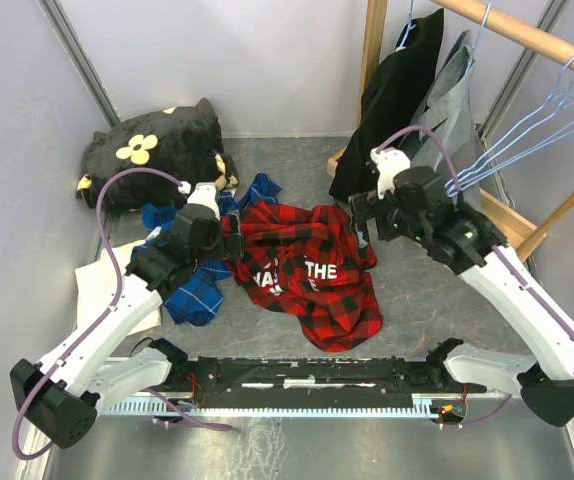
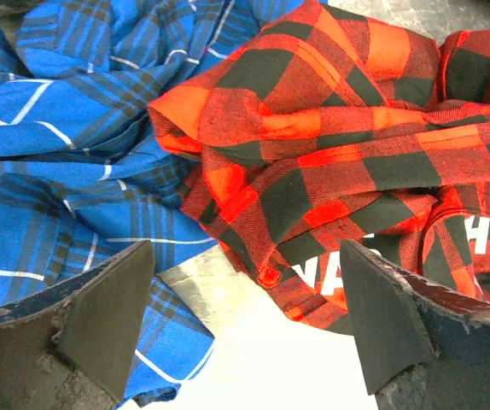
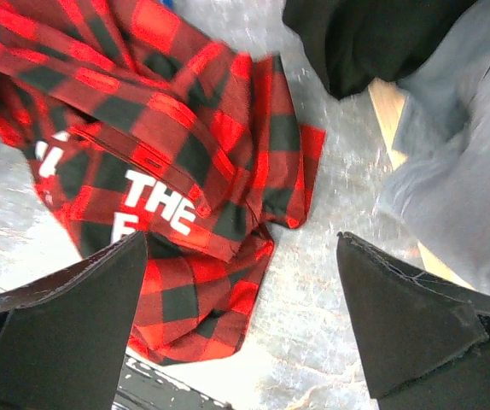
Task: Place the shirt on the hanger
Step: Adjust the shirt at the center of the board, then pick up the hanger from the clothesline.
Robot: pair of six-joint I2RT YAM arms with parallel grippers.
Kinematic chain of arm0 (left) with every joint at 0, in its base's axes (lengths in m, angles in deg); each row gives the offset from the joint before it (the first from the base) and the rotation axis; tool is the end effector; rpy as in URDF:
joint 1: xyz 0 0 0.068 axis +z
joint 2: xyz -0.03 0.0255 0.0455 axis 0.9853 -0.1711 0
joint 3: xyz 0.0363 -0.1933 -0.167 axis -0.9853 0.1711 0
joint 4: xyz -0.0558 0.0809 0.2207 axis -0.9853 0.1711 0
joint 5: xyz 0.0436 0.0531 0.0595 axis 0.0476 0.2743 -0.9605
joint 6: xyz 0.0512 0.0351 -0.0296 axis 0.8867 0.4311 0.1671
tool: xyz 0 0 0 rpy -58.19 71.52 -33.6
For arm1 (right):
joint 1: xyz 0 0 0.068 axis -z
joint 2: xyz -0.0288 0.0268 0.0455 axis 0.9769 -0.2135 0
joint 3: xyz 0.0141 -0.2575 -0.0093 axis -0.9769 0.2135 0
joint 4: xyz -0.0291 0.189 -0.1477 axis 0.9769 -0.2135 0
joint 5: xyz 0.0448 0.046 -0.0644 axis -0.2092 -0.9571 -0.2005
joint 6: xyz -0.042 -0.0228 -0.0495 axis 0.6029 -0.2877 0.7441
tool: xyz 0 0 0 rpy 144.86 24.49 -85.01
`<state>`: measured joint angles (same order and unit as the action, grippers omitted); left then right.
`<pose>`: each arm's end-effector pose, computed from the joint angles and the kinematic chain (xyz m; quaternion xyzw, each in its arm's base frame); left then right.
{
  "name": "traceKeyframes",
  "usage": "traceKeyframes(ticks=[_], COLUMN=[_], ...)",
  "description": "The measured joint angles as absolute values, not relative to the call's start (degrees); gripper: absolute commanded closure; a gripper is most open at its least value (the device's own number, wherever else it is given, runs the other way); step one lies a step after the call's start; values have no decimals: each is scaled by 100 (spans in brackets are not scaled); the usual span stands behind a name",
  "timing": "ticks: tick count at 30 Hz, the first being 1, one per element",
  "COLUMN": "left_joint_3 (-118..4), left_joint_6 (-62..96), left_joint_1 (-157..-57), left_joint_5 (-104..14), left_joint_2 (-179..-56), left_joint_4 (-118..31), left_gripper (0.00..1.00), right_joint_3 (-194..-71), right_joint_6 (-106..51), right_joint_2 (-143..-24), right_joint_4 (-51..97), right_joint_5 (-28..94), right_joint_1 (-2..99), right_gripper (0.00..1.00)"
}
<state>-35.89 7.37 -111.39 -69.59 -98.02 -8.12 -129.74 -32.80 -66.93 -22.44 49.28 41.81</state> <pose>0.1867 -0.0947 0.2823 0.0124 0.8911 -0.0781 0.4469 0.1902 0.1270 0.3502 -0.1535 0.8838 0.1144 0.4268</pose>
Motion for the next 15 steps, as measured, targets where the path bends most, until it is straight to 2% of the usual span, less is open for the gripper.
traceKeyframes(ticks=[9, 15], left_joint_3=[-3589, -3589], left_joint_6=[737, 734], left_joint_1=[-11139, -11139], left_joint_5=[-7127, -7129], left_joint_2=[-9603, -9588], left_joint_4=[-786, -786], left_gripper=[5, 6], right_joint_3=[-15402, -16808], right_joint_6=[-2834, -2707], right_joint_2=[-6754, -7012], right_joint_4=[-2858, -3132], right_joint_5=[4607, 5339], right_joint_1=[4179, 4179], right_gripper=[2, 14])
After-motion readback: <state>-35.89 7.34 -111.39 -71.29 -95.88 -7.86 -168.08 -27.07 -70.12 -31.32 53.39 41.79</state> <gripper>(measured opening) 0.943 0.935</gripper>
